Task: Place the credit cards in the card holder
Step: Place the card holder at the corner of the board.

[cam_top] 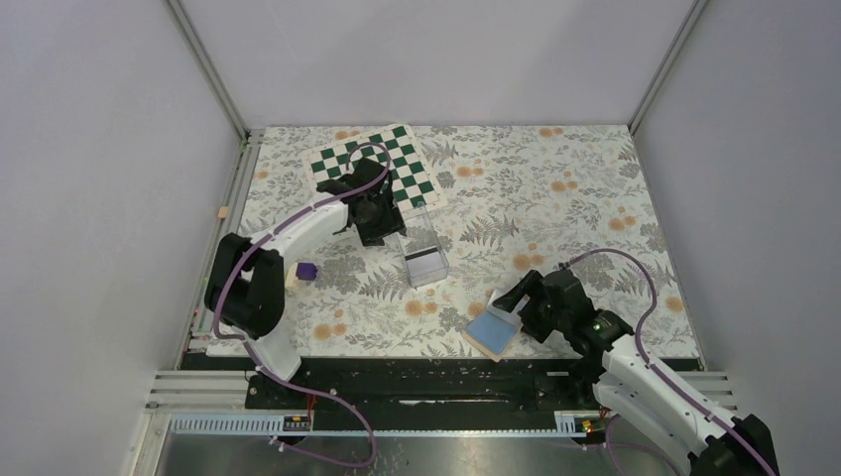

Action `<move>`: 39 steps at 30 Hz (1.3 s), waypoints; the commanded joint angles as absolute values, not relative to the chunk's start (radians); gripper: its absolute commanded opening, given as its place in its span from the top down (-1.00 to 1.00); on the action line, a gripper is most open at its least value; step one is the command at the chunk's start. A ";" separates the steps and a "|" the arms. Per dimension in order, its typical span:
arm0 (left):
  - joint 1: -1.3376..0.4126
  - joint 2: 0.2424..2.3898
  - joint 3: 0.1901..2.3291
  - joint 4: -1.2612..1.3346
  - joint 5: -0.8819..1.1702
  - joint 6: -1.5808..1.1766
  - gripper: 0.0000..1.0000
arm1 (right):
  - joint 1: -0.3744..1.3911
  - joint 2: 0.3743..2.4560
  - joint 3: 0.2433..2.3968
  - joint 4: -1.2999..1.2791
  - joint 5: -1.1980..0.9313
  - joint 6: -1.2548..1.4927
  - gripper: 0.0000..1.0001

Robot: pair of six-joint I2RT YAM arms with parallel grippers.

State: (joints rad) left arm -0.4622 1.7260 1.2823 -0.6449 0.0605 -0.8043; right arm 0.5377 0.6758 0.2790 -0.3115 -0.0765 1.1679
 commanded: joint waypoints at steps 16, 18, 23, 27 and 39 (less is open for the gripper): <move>-0.555 1.480 1.146 -0.711 0.210 -0.683 -0.41 | 0.538 0.723 0.449 -0.687 -0.133 1.039 -0.99; -0.567 1.466 1.127 -0.691 0.242 -0.693 -0.42 | 0.538 0.737 0.434 -0.668 -0.172 1.057 -0.99; -0.575 1.434 1.119 -0.651 0.295 -0.713 -0.42 | 0.538 0.774 0.407 -0.606 -0.199 1.080 -0.99; -0.575 1.426 1.147 -0.650 0.314 -0.717 -0.41 | 0.538 0.822 0.396 -0.546 -0.217 1.100 -0.99; -0.575 1.410 1.174 -0.659 0.380 -0.717 -0.34 | 0.542 0.933 0.386 -0.389 -0.267 1.158 -0.99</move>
State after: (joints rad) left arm -0.5755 1.4517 1.1461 -0.6811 0.3199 -0.7109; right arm 0.5377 0.9054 0.3962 -0.4660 -0.2298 1.1213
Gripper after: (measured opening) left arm 0.675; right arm 0.993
